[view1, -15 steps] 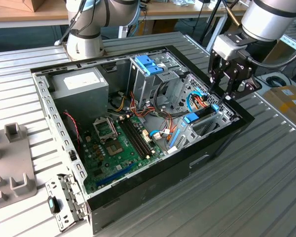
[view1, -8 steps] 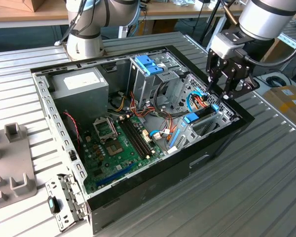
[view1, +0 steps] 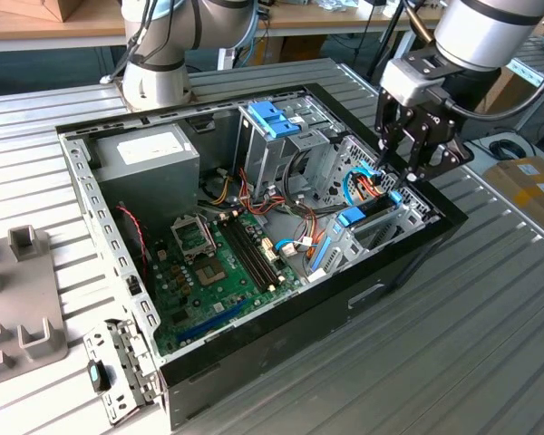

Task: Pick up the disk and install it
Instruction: 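Insert the second disk wire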

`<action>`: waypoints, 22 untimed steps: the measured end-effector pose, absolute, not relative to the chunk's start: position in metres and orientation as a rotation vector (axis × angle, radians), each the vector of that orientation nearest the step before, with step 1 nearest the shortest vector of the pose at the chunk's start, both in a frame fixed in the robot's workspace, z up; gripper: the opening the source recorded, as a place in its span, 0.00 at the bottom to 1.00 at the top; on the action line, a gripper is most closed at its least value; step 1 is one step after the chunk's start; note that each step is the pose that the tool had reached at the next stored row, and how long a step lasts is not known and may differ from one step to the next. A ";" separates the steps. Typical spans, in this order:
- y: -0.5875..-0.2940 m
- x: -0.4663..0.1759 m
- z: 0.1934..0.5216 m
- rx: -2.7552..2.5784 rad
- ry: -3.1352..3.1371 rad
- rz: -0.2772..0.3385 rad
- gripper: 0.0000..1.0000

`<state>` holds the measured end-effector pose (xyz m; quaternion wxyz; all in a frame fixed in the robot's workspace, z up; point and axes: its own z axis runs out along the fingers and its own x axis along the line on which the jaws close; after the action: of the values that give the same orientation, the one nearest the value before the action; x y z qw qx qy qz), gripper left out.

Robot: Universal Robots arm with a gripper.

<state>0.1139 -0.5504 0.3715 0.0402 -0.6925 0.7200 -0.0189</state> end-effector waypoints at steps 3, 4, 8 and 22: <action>-0.550 0.108 0.372 -2.121 2.206 -0.058 0.48; -0.550 0.107 0.372 -2.121 2.206 -0.058 0.48; -0.550 0.099 0.372 -2.121 2.206 -0.059 0.48; -0.550 0.096 0.370 -2.121 2.206 -0.059 0.48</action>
<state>0.0959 -0.5503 0.3705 0.0404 -0.6925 0.7200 -0.0193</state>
